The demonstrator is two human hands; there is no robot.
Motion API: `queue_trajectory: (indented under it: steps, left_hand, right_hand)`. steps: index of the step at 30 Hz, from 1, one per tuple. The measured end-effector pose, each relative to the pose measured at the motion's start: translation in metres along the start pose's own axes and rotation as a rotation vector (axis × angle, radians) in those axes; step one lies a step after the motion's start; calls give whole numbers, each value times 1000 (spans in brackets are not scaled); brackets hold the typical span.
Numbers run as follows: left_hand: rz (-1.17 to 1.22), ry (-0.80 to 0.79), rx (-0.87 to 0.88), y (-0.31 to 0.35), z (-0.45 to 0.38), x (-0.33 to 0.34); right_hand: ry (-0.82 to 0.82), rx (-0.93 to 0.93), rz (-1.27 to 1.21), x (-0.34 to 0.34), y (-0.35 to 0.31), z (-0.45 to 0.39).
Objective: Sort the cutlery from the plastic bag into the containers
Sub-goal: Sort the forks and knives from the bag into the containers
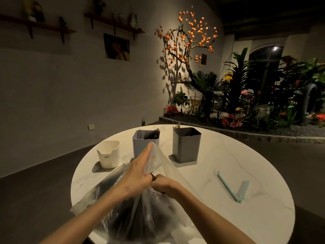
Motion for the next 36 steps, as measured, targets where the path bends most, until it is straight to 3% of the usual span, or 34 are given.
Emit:
queue_trajectory:
  steps: [3, 12, 17, 19, 22, 36]
  left_hand:
    - [-11, 1, -37, -4, -1, 0]
    - [36, -33, -74, -1, -2, 8]
    - [58, -34, -69, 2, -2, 7]
    - [51, -28, -76, -2, 0, 7]
    - [40, -22, -65, -6, 3, 5]
    - [56, -32, -98, -18, 3, -5]
  right_hand:
    - [-21, 166, -112, -8, 4, 2]
    - [-74, 201, -257, -7, 9, 9]
    - [-46, 184, 69, 15, 10, -11]
    - [-55, 234, 63, 22, 11, -11]
    - [-48, 151, 40, 17, 9, -2]
    - [-262, 73, 206, -34, -13, 15]
Point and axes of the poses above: each hand's wrist, its own z-axis away from the middle knuckle, its own x-axis out of the palm, y = z × x, the point moved 3 cm from there along -z, towards the middle knuckle, and after that the axes turned 13 degrees about -z, right-handed, at the moved point
